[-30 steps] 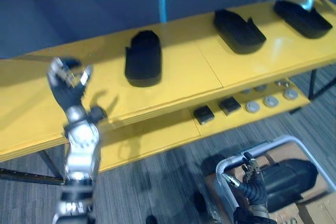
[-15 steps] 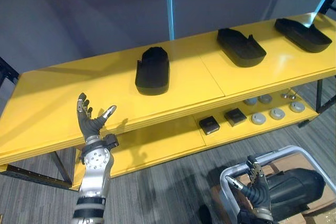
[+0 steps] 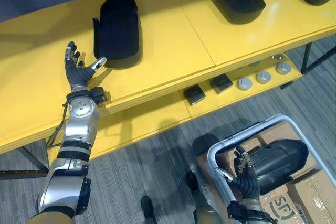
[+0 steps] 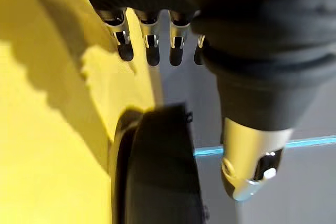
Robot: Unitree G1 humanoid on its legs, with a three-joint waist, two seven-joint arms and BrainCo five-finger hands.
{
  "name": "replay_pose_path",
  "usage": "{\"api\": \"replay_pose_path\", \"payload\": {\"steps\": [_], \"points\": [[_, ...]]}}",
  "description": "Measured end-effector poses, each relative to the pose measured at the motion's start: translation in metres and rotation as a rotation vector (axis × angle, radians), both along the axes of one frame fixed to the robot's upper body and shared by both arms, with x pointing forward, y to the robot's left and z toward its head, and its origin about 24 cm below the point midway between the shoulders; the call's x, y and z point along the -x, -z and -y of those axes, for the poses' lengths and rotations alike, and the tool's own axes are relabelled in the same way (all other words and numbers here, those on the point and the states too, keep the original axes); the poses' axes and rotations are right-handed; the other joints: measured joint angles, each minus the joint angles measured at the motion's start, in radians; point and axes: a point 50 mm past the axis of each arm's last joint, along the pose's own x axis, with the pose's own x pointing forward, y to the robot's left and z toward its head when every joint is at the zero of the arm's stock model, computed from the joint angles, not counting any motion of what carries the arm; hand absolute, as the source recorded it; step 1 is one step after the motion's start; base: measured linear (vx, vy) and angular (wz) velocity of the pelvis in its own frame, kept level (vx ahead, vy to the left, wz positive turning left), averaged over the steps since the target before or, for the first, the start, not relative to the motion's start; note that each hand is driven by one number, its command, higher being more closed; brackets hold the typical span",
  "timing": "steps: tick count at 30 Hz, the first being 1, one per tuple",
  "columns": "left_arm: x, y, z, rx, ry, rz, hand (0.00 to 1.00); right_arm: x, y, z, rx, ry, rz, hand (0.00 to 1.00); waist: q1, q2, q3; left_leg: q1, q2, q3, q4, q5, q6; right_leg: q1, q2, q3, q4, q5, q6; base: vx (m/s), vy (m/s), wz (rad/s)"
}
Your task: Walk over and take plastic housings, then place them on the shelf
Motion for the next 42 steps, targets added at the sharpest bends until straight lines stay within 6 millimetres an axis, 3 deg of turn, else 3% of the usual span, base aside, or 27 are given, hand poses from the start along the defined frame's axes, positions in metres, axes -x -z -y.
{"api": "replay_pose_path", "payload": {"steps": [10, 28, 29, 31, 34, 38, 40, 42], "points": [[-0.002, 0.0, 0.005, 0.072, 0.184, 0.027, 0.0, -0.005, 0.009, 0.001, 0.002, -0.007, -0.031, 0.0, -0.001, -0.001, 0.022, 0.016, 0.0, 0.016, 0.01, -0.01, -0.007, 0.012, 0.002, 0.017, 0.0, 0.003, 0.0, 0.02, 0.061, -0.05], [-0.003, 0.0, 0.012, 0.024, 0.262, 0.009, 0.0, -0.002, 0.023, 0.001, -0.005, -0.016, -0.094, 0.0, -0.011, 0.0, 0.022, 0.023, -0.001, 0.008, 0.014, -0.013, -0.004, 0.025, -0.002, 0.009, 0.0, 0.003, 0.0, 0.04, 0.054, 0.01], [-0.003, 0.0, 0.012, 0.024, 0.262, 0.009, 1.0, -0.002, 0.023, 0.001, -0.005, -0.016, -0.096, 0.0, -0.011, 0.0, 0.022, 0.023, -0.001, 0.008, 0.014, -0.013, -0.004, 0.025, -0.002, 0.009, 0.0, 0.003, 0.0, 0.05, 0.061, 0.01], [-0.002, 0.0, 0.013, 0.043, 0.254, 0.02, 1.0, -0.002, 0.023, 0.001, -0.005, -0.017, -0.095, 0.0, -0.011, 0.0, 0.022, 0.023, -0.001, 0.005, 0.014, -0.013, -0.004, 0.026, -0.002, 0.006, 0.0, 0.003, 0.0, 0.05, 0.067, 0.03], [0.019, 0.004, 0.026, 0.095, 0.237, 0.128, 1.0, -0.002, 0.024, -0.001, -0.004, -0.021, -0.096, 0.0, -0.01, 0.0, 0.022, 0.023, -0.001, 0.002, 0.014, -0.013, -0.003, 0.029, -0.003, 0.002, -0.001, 0.003, 0.0, 0.05, 0.05, 0.03], [0.054, 0.039, 0.067, 0.147, 0.201, 0.173, 1.0, -0.002, 0.023, -0.004, 0.004, -0.025, -0.095, 0.0, 0.001, 0.001, 0.023, 0.023, -0.002, -0.005, 0.011, -0.013, -0.002, 0.031, -0.002, -0.007, -0.001, 0.003, 0.001, 0.04, 0.049, 0.06], [0.062, 0.057, 0.089, 0.136, 0.206, 0.135, 1.0, -0.002, 0.023, -0.005, -0.002, -0.023, -0.092, 0.0, 0.002, 0.006, 0.024, 0.02, -0.004, -0.017, 0.008, -0.011, 0.001, 0.033, -0.004, -0.018, -0.001, 0.001, 0.004, 0.02, 0.055, 0.16], [0.064, 0.059, 0.105, 0.107, 0.231, 0.13, 1.0, -0.002, 0.023, -0.006, -0.004, -0.023, -0.091, 0.0, 0.001, 0.012, 0.026, 0.02, -0.006, -0.03, 0.001, -0.005, 0.005, 0.037, -0.006, -0.03, -0.001, -0.002, 0.007, 0.0, 0.05, 0.19]]}}
